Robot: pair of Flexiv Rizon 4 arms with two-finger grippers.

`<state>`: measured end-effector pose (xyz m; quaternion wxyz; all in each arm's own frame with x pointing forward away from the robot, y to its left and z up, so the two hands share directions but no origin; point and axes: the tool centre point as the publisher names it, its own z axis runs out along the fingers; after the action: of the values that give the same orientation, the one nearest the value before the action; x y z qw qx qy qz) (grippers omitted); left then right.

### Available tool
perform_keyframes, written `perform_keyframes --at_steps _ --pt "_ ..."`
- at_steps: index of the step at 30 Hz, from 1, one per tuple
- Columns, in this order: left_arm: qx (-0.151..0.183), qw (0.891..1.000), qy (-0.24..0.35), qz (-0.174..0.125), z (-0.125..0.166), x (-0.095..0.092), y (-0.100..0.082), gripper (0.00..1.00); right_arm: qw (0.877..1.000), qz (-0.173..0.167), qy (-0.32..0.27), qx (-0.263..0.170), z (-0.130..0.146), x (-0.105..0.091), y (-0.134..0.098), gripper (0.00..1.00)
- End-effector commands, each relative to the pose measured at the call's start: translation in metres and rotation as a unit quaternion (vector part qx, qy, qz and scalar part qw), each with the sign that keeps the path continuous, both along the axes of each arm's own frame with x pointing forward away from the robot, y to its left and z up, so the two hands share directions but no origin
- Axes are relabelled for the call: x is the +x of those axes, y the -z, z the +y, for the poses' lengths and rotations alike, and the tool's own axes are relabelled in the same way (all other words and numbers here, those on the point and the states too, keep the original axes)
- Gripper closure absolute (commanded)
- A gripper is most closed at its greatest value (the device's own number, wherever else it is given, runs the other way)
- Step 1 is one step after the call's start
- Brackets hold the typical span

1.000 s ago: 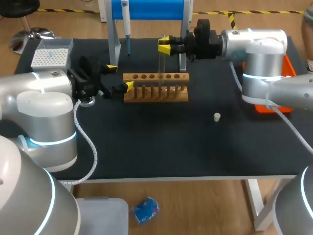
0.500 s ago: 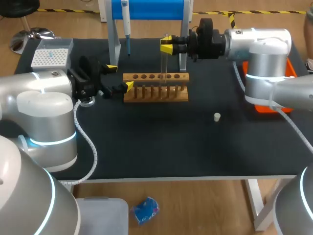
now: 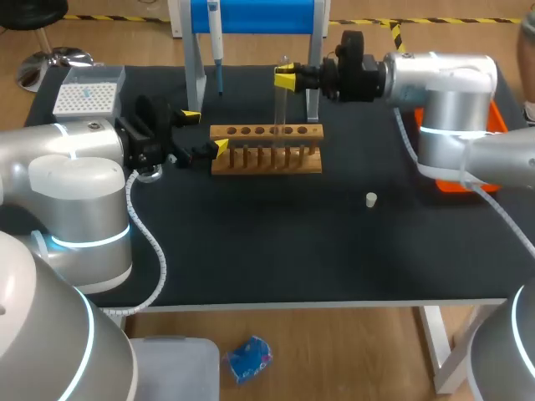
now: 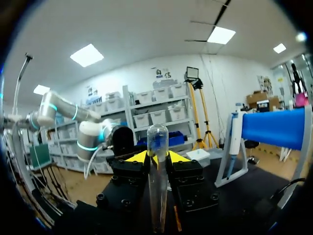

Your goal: Invert the test tube, pick up the pipette, mount the tip to pipette, aspirate from beaker and dispense into the tube, eject the tip, return the pipette, and cap with the stopper.

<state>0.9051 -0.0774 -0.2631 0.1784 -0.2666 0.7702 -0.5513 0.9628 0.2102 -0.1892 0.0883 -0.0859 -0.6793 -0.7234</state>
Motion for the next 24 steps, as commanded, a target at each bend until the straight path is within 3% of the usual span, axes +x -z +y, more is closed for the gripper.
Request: perform_keyframes --at_steps 1,2,3,5,8,10,11,12,24 --pt "-0.001 1.0 -0.001 -0.002 -0.001 0.0 0.001 0.0 0.99 0.138 0.027 -0.012 -0.001 -0.003 0.001 1.0" --pt "-0.001 1.0 -0.001 -0.002 -0.001 0.0 0.001 0.0 0.983 0.178 0.029 -0.026 -0.003 -0.003 0.004 1.0" --pt "-0.001 1.0 -0.001 -0.002 -0.001 0.0 0.001 0.0 0.981 0.188 0.033 -0.031 -0.004 -0.002 0.006 1.0" --pt "-0.001 1.0 -0.001 -0.002 -0.001 0.0 0.001 0.0 0.968 0.243 0.038 -0.045 -0.007 -0.002 0.01 1.0" --pt "-0.001 1.0 -0.001 -0.002 -0.001 0.0 0.001 0.0 0.962 0.264 0.036 -0.06 -0.01 -0.006 0.011 1.0" --pt "-0.001 1.0 -0.001 -0.002 -0.001 0.0 0.001 0.0 0.973 0.214 0.032 -0.084 -0.011 -0.006 0.011 1.0" --pt "-0.001 1.0 -0.001 -0.002 -0.001 0.0 0.001 0.0 0.974 0.206 0.036 -0.083 -0.011 -0.006 0.011 1.0" --pt "-0.001 1.0 -0.001 -0.002 -0.001 0.0 0.001 0.0 0.983 0.159 0.045 -0.084 -0.011 -0.005 0.011 1.0" --pt "-0.001 1.0 -0.001 -0.002 -0.001 0.0 0.001 0.0 0.983 0.159 0.045 -0.084 -0.011 -0.005 0.011 1.0"
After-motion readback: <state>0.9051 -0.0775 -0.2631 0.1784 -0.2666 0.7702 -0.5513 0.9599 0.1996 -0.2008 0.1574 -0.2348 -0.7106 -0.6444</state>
